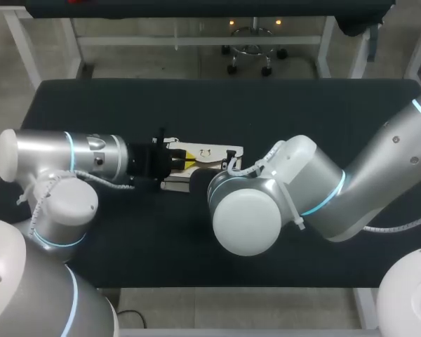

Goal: Pick up the bag, open it, inspect its contents, close it, and place it on the opposite side

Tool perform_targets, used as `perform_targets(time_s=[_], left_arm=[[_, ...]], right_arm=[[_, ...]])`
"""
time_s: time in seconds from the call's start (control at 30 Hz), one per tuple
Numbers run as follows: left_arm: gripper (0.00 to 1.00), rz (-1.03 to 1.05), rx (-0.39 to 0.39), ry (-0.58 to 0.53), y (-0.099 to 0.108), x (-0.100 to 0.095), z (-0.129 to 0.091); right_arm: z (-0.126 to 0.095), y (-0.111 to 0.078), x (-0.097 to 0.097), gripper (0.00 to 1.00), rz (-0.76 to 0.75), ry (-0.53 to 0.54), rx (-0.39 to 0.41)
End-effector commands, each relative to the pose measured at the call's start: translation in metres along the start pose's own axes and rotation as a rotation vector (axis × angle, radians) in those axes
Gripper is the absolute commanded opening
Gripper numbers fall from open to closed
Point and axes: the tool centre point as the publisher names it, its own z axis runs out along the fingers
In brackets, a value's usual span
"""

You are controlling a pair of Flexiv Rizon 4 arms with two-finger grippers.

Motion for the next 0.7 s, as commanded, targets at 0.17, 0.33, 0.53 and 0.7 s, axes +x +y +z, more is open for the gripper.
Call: perform_targets(time_s=[0.17, 0.33, 0.53, 0.7], left_arm=[[0.0, -0.039, -0.061, -0.011, 0.017, 0.002, 0.004], [0.0, -0.068, -0.037, -0.024, 0.015, 0.002, 0.005], [0.0, -0.031, -0.001, -0.04, 0.001, 0.0, 0.008], [0.0, 0.001, -0.006, -0.039, -0.004, 0.002, 0.003]], right_arm=[[0.002, -0.002, 0.002, 0.0, 0.0, -0.007, -0.01], [0.002, -0.002, 0.002, 0.0, 0.0, -0.007, -0.01], [0.002, -0.002, 0.002, 0.0, 0.0, -0.007, -0.01], [0.002, -0.002, 0.002, 0.0, 0.0, -0.007, -0.01]])
